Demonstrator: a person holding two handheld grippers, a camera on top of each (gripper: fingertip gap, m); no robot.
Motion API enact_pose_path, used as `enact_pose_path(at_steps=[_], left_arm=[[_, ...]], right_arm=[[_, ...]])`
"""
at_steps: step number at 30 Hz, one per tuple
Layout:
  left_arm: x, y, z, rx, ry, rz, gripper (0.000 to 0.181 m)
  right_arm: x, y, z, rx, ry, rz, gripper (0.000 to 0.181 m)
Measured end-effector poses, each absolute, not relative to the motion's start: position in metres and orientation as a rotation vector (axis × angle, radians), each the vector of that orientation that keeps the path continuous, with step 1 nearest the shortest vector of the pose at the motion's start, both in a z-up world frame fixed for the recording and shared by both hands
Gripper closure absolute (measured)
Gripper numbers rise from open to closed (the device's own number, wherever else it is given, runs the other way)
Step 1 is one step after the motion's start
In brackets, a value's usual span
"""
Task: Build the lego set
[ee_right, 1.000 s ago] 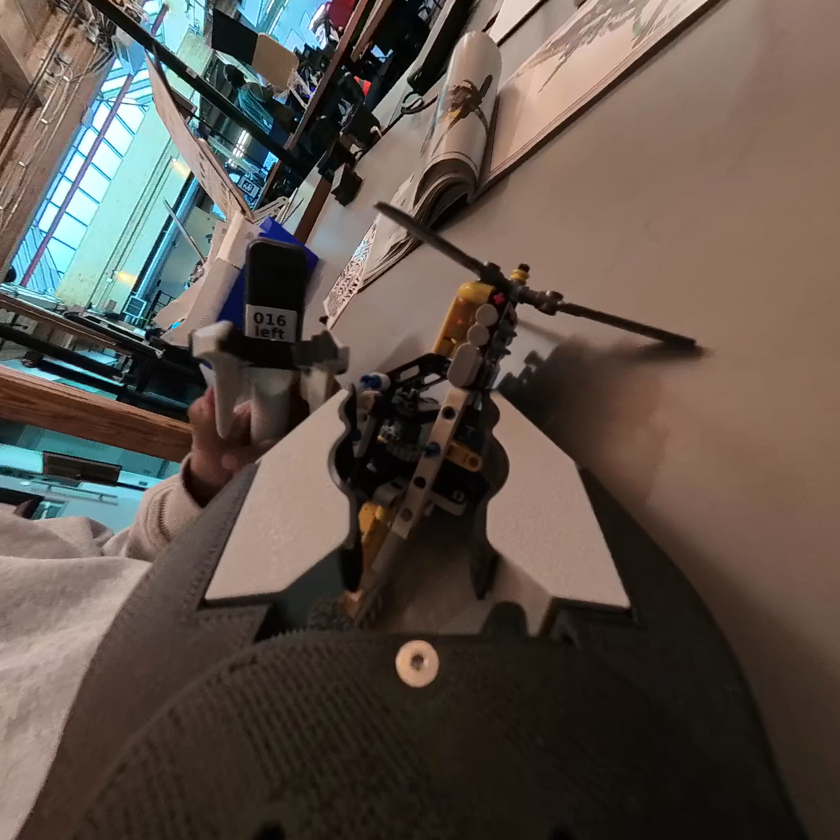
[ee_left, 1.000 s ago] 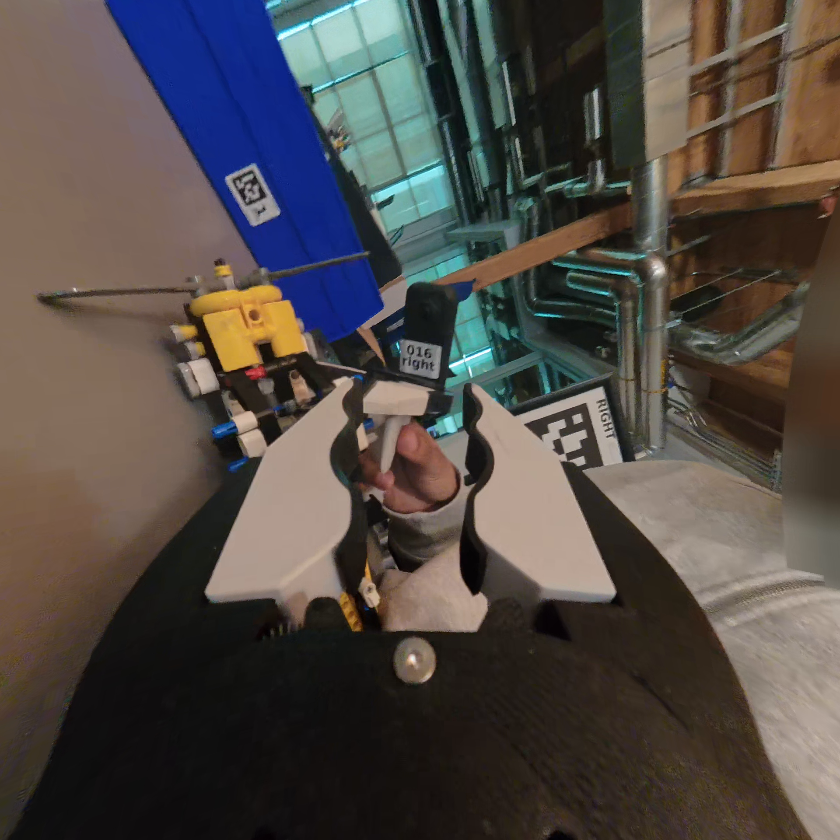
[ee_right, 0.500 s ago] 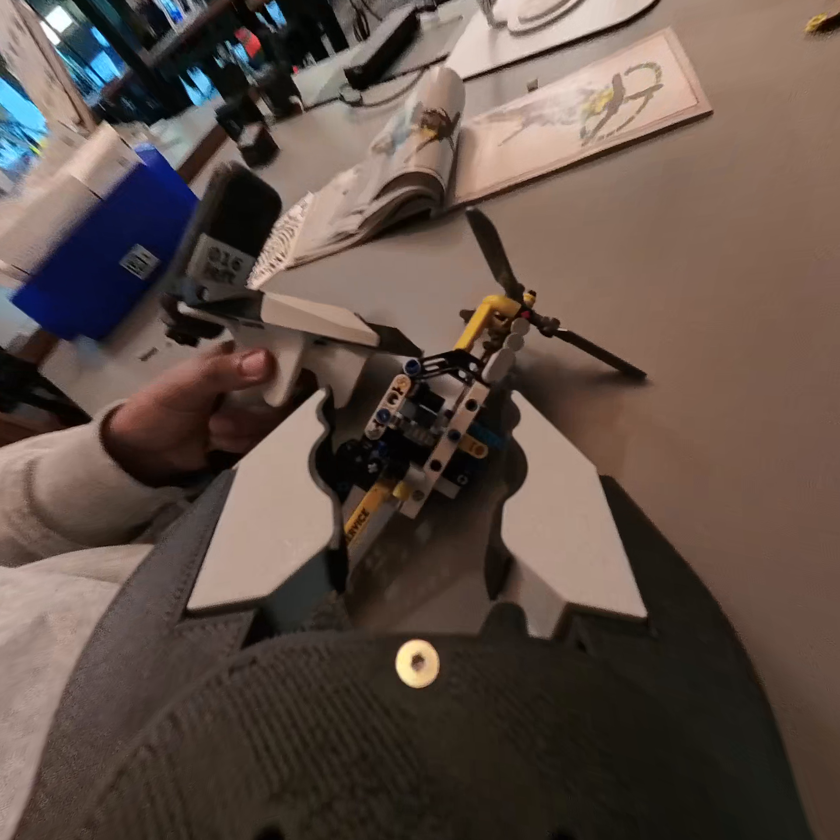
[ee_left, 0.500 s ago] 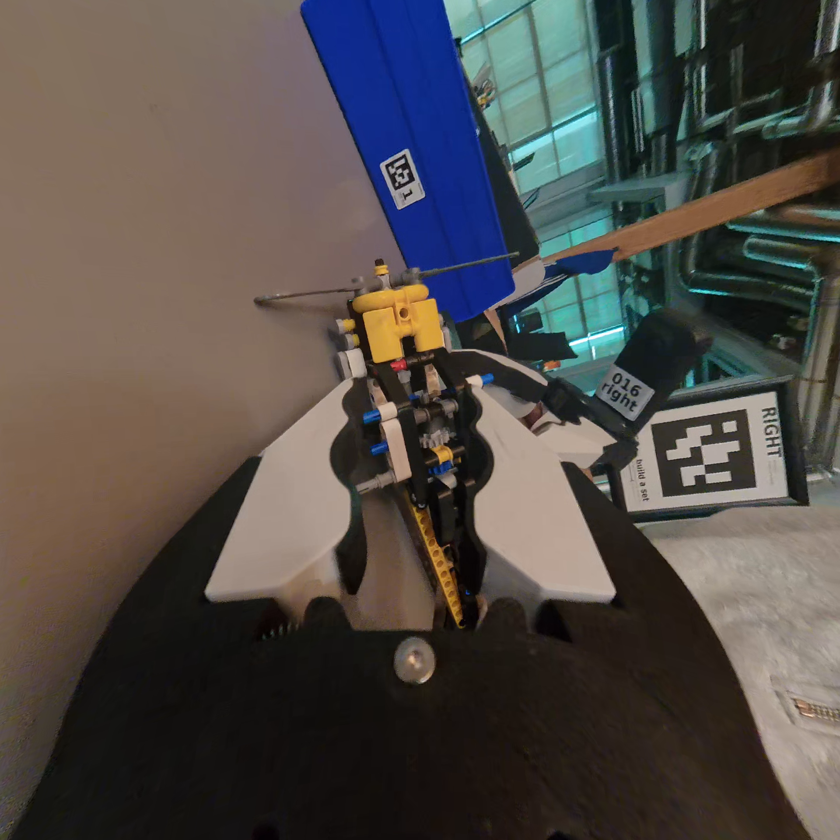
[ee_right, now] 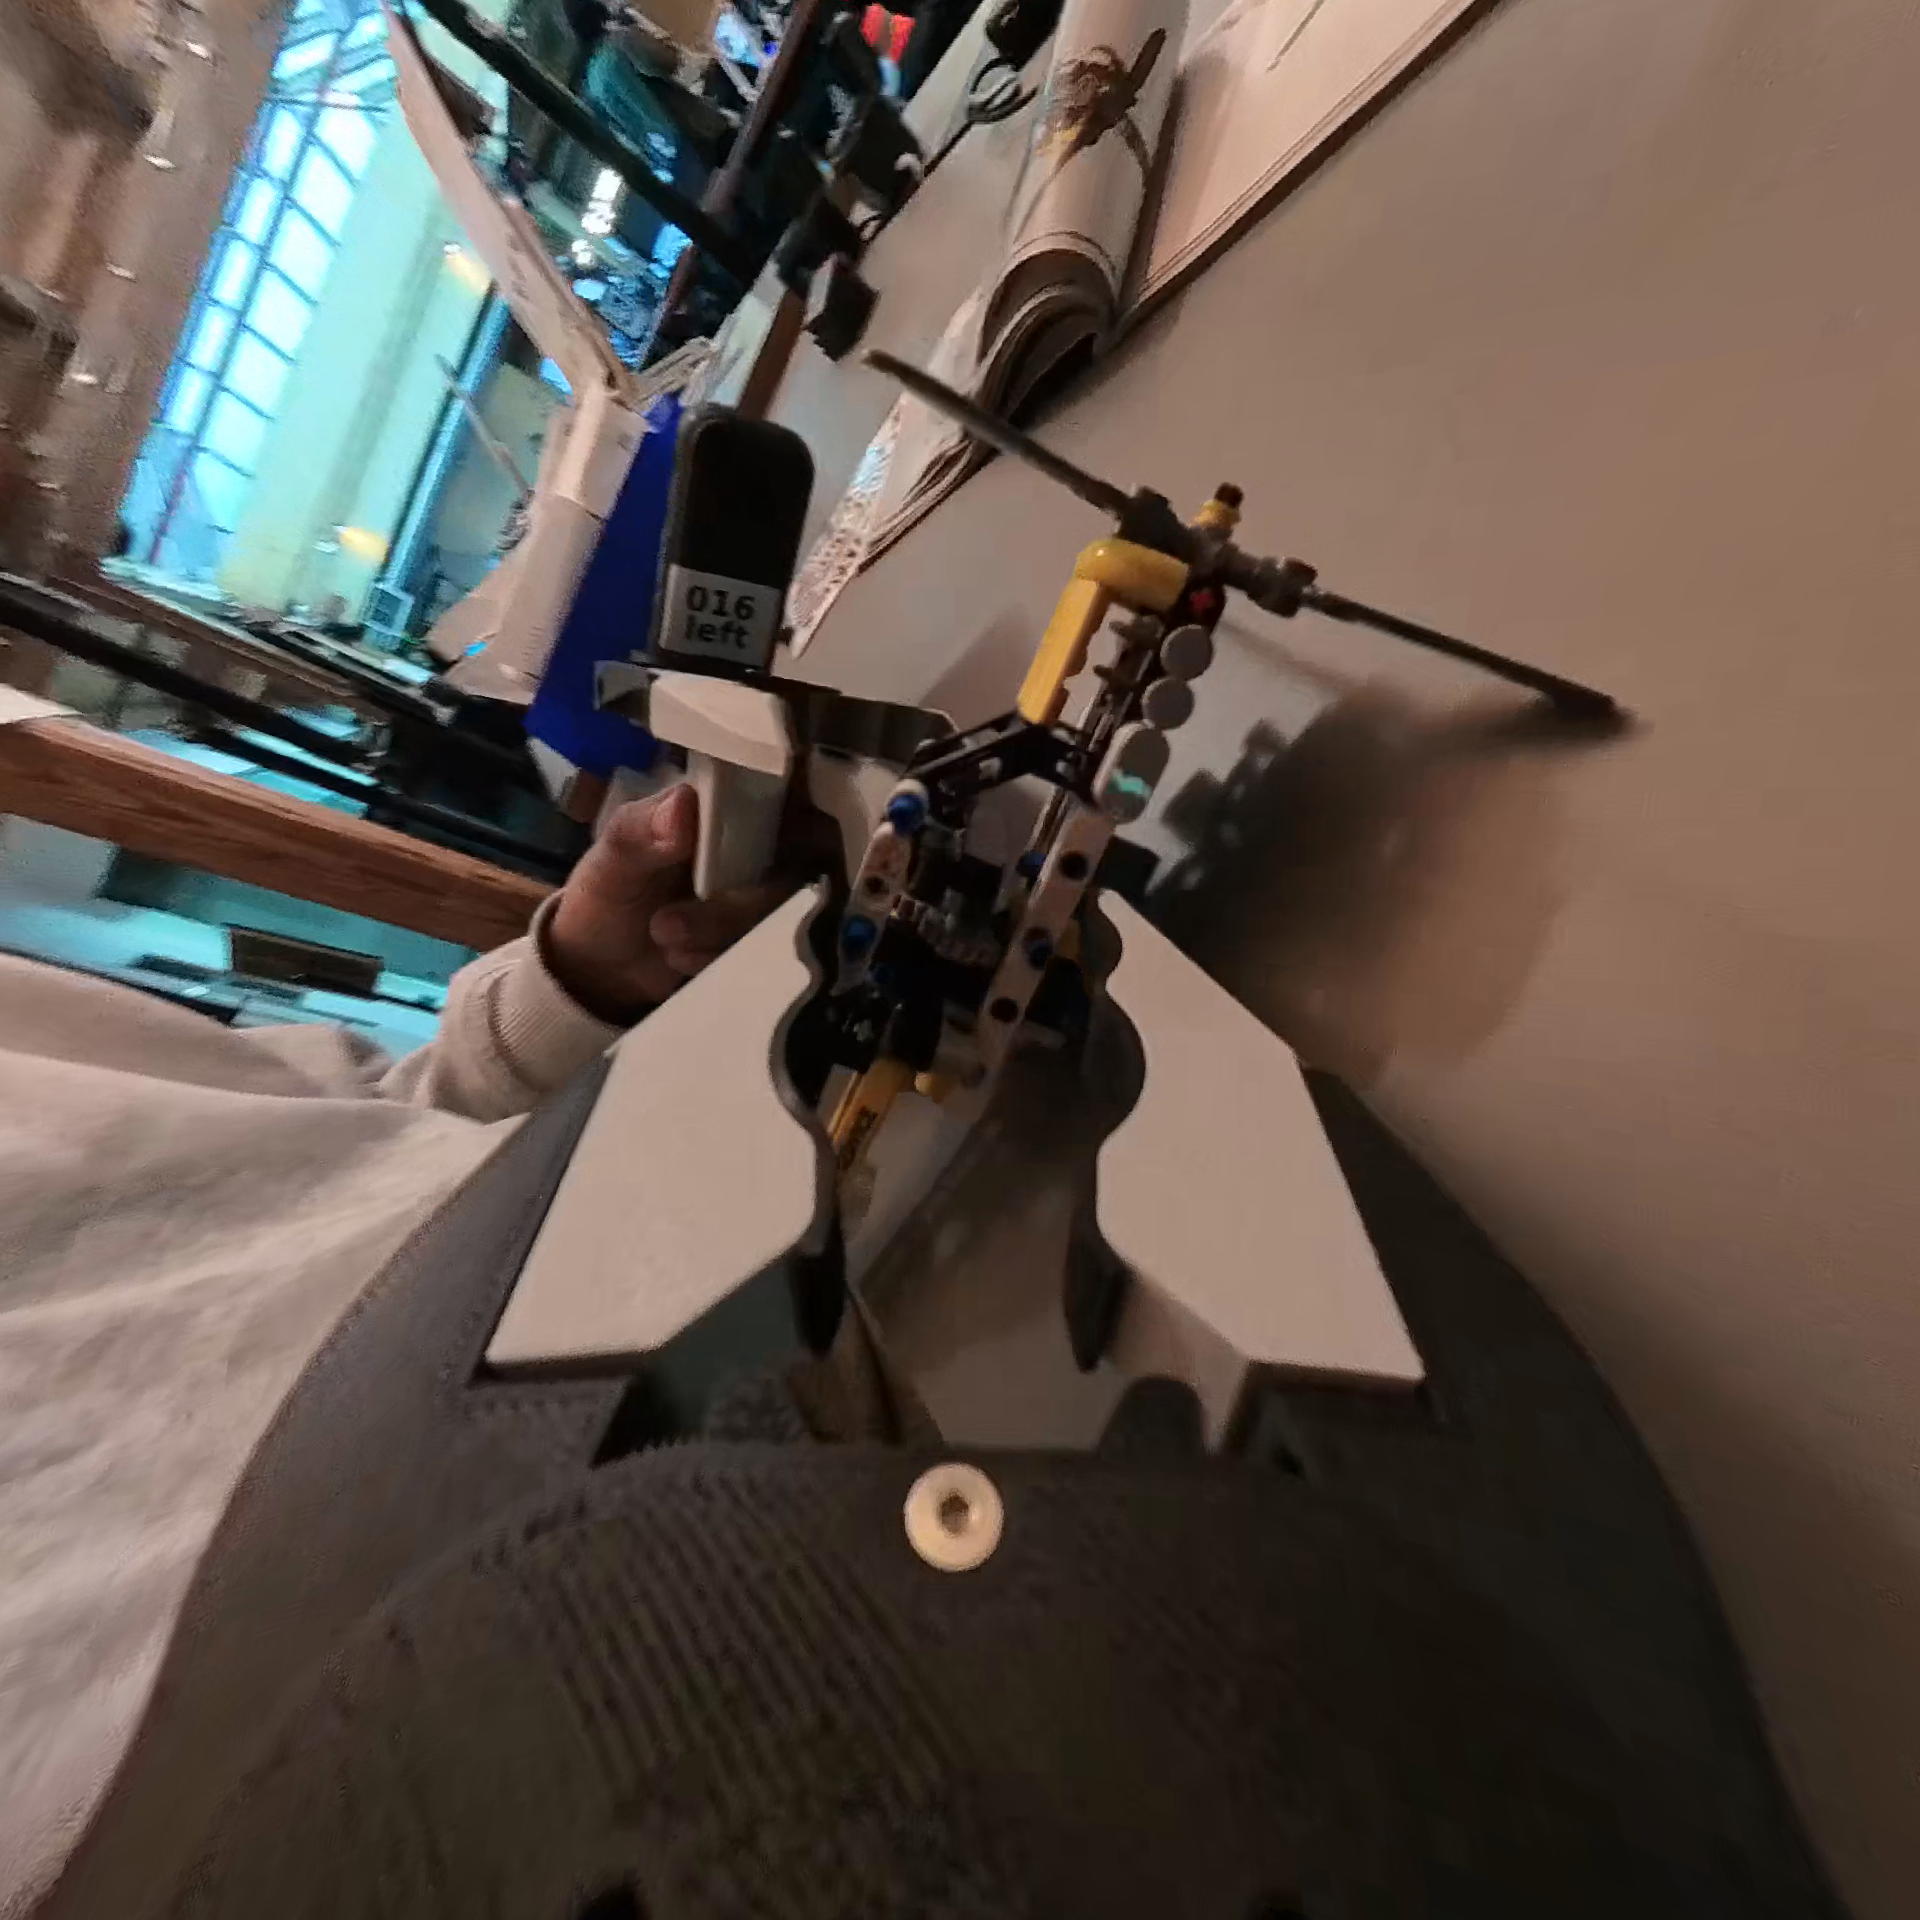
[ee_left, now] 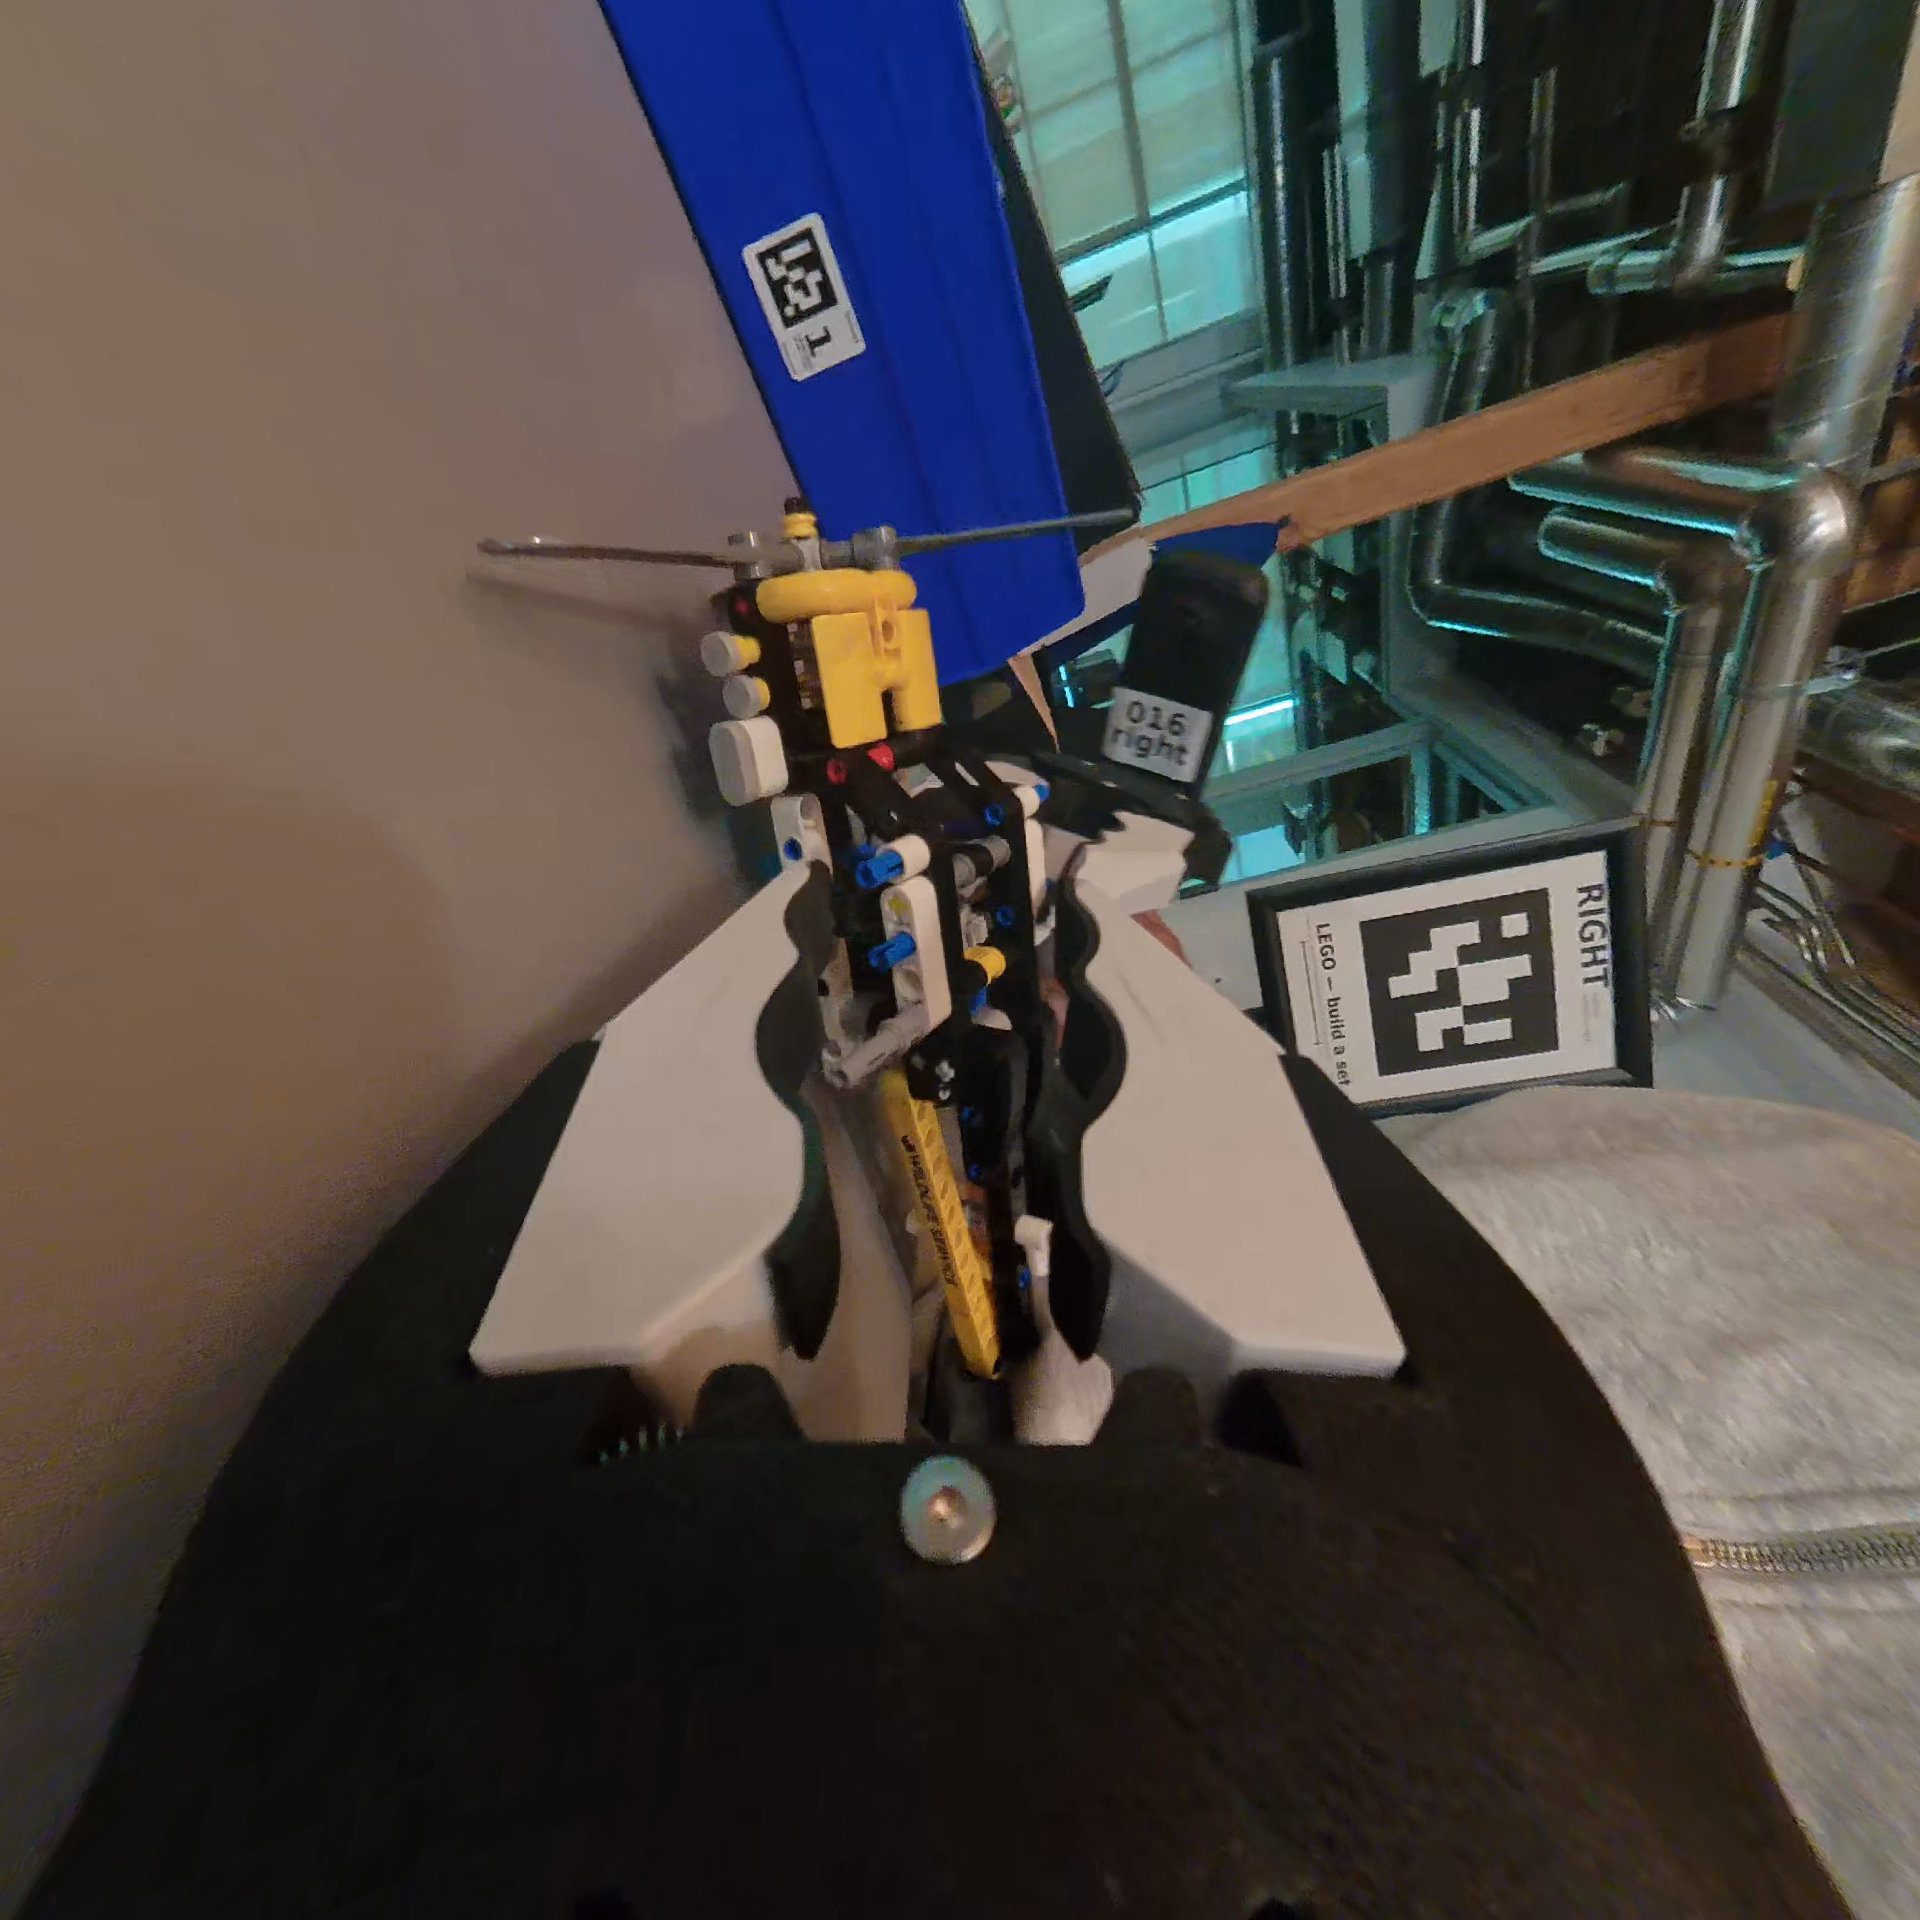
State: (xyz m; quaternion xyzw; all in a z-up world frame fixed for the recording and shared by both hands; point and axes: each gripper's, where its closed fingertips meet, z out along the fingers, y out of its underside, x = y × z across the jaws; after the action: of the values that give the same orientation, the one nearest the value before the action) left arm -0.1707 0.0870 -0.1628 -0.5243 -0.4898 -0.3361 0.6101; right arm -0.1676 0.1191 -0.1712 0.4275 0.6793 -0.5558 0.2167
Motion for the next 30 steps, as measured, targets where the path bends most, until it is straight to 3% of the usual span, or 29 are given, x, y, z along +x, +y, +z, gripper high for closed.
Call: enact_pose_path(at_steps=[1,6,9,14,24,30], left_arm=[[-0.170,0.088,-0.161,-1.202,-1.123,-0.791,0.140],[-0.164,0.096,-0.158,-1.169,-1.098,-0.879,0.137],[-0.162,0.098,-0.153,-1.145,-1.078,-0.902,0.138],[-0.161,0.099,-0.153,-1.113,-1.093,-0.909,0.142],[-0.160,0.098,-0.151,-1.084,-1.093,-0.918,0.144],[-0.164,0.095,-0.150,-1.064,-1.096,-0.913,0.144]], right_arm=[[-0.167,0.121,-0.171,1.154,1.862,-1.538,0.137],[-0.171,0.128,-0.173,1.081,1.835,-1.521,0.139],[-0.181,0.131,-0.168,1.072,1.849,-1.559,0.154],[-0.192,0.128,-0.170,1.074,1.961,-1.529,0.148],[-0.190,0.138,-0.153,1.238,2.235,-1.621,0.107],[-0.180,0.135,-0.165,1.322,2.433,-1.574,0.091]])
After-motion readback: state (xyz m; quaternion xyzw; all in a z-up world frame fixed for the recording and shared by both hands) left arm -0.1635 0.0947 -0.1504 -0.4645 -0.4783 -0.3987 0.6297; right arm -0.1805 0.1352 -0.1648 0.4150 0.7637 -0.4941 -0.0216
